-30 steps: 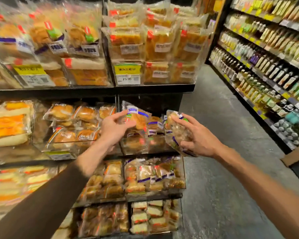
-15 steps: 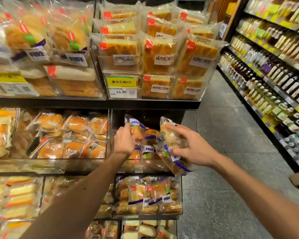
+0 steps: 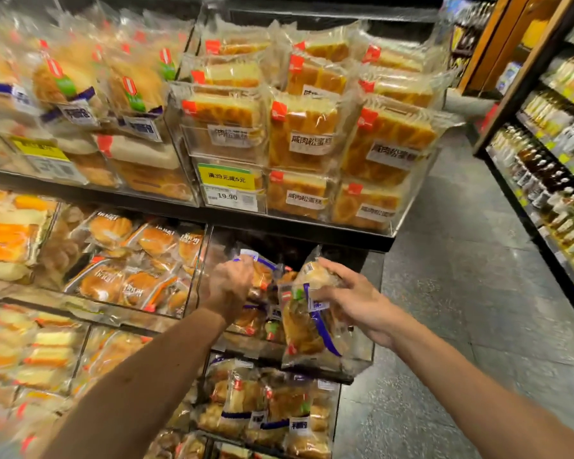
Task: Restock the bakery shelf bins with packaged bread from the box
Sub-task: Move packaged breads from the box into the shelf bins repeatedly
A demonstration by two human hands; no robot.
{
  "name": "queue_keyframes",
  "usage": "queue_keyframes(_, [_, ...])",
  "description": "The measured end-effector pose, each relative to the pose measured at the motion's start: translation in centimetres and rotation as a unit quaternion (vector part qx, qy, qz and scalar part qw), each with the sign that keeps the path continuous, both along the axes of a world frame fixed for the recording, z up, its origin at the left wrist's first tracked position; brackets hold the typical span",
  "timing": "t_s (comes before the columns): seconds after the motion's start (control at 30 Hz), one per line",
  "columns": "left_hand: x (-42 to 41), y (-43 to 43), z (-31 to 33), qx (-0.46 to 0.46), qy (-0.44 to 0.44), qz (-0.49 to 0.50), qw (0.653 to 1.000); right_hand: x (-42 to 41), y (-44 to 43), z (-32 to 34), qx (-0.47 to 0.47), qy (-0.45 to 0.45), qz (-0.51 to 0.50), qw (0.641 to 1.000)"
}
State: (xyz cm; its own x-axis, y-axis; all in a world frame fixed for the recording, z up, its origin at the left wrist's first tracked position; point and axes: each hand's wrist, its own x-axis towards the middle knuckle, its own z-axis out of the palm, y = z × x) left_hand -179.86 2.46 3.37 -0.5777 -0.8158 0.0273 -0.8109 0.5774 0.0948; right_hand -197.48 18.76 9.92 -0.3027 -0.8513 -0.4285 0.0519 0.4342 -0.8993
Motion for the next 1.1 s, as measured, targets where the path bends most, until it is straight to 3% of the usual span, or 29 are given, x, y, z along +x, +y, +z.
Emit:
queue_keyframes(0.07, [-0.2,0.4,0.8,-0.018,-0.071,-0.018,0.997,-0.2,-0.1,-0.3,0.006,-0.037,-0.026,0.999])
queue_keyframes(0.17, [-0.7,-0.4,1.5,-0.089,-0.053,-0.024,0.994,-0.1,-0.3,-0.9,0.010,-0.087,-0.073,0.993])
queue_keyframes(0.2, [-0.5,-1.0,1.2,-0.055,-0.016,-0.027,0.998,0.1,-0.4,-1.0,0.008,-0.099,-0.087,0.991])
queue_keyframes(0.23, [-0.4,-1.5,0.9,-0.090,0.023,-0.048,0.994,0.3,-0.4,-1.2,0.006,-0.109,-0.099,0.989])
queue_keyframes(0.3, [0.4,-1.0,1.0,-0.067,0.100,-0.117,0.986,0.8,-0.6,-1.7,-0.006,-0.122,-0.128,0.984])
queue_keyframes(0.33, [0.3,-1.0,1.5,-0.005,0.163,-0.078,0.983,1.0,-0.7,-1.9,-0.015,-0.132,-0.144,0.981])
queue_keyframes(0.37, [0.4,-0.4,2.4,0.116,0.201,-0.028,0.972,1.2,-0.8,-2.0,-0.023,-0.143,-0.161,0.976])
queue_keyframes(0.43, [0.4,1.0,3.9,0.384,0.238,0.010,0.892,1.8,-1.1,-2.4,-0.038,-0.155,-0.194,0.968])
queue_keyframes(0.5, [0.5,2.7,5.2,0.487,0.247,-0.026,0.838,2.7,-1.5,-2.4,-0.046,-0.153,-0.218,0.963])
queue_keyframes(0.53, [0.6,3.2,5.5,0.493,0.249,-0.047,0.832,3.3,-1.7,-2.3,-0.049,-0.145,-0.226,0.962])
queue_keyframes(0.63, [0.6,3.8,5.9,0.399,0.219,-0.116,0.883,4.5,-2.3,-2.2,-0.064,-0.154,-0.233,0.958])
queue_keyframes(0.77, [0.2,2.8,6.1,0.331,0.167,-0.072,0.926,4.8,-2.9,-2.0,-0.088,-0.205,-0.207,0.953])
queue_keyframes(0.87, [0.2,1.2,7.2,0.237,0.030,-0.089,0.967,4.0,-3.0,-2.8,-0.086,-0.193,-0.247,0.946])
queue_keyframes(0.97, [0.1,0.0,7.7,0.187,-0.096,-0.142,0.967,3.2,-2.9,-3.4,-0.074,-0.192,-0.247,0.947])
queue_keyframes(1.1, [-0.7,-0.5,6.8,0.111,-0.294,-0.186,0.931,2.6,-2.7,-3.2,-0.071,-0.186,-0.240,0.950])
